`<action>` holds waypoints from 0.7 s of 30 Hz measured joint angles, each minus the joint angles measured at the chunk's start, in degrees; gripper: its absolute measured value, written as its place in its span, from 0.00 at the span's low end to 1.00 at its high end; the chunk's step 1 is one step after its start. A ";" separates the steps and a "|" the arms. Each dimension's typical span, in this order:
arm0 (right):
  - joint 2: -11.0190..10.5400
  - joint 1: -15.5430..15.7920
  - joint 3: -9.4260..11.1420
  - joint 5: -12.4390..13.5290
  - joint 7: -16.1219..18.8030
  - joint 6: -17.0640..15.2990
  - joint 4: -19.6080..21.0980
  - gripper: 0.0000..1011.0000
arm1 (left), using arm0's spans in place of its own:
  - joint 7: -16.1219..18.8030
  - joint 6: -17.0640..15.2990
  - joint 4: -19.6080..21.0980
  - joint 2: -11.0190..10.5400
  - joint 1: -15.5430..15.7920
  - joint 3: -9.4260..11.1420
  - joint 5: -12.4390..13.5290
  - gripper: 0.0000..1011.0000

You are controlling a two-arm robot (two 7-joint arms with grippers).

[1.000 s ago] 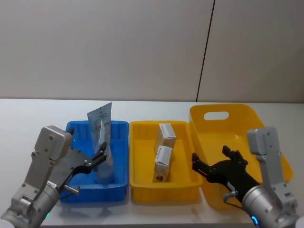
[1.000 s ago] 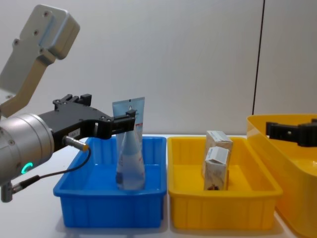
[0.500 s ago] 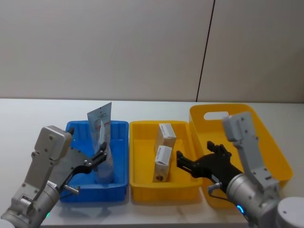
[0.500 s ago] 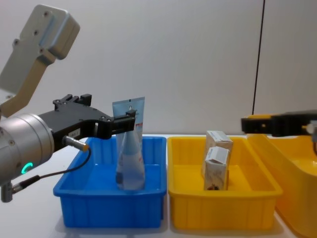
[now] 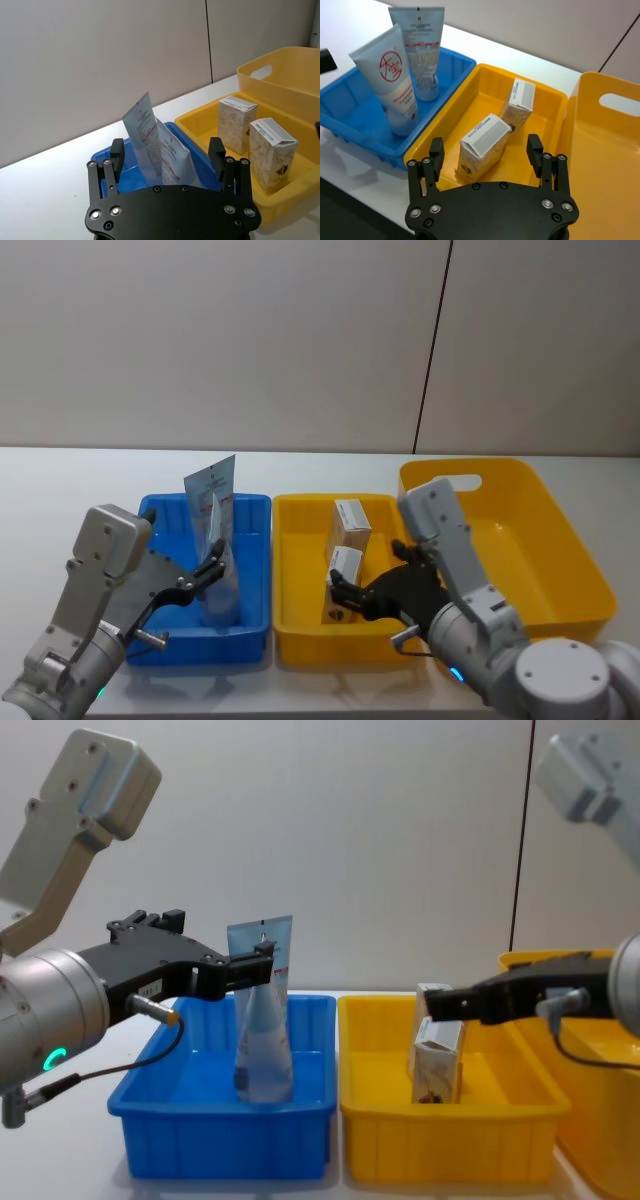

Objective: Bimanual collaborative sorting of washing and personal care products

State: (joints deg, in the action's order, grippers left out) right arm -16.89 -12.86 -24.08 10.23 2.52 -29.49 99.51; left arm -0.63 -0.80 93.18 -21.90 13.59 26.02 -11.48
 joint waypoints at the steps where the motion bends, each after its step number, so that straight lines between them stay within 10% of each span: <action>1: 0.00 0.00 0.00 0.00 0.00 0.00 0.00 0.99 | 0.00 0.00 0.00 0.00 0.00 0.00 0.00 0.99; 21: 6.16 -5.28 -2.41 -2.78 -2.17 1.34 -12.46 0.99 | 0.00 0.00 0.00 0.00 0.00 0.00 0.00 0.99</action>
State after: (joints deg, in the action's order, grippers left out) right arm -10.74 -18.14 -26.49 7.45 0.34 -28.14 87.05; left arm -0.63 -0.80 93.18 -21.90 13.59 26.02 -11.48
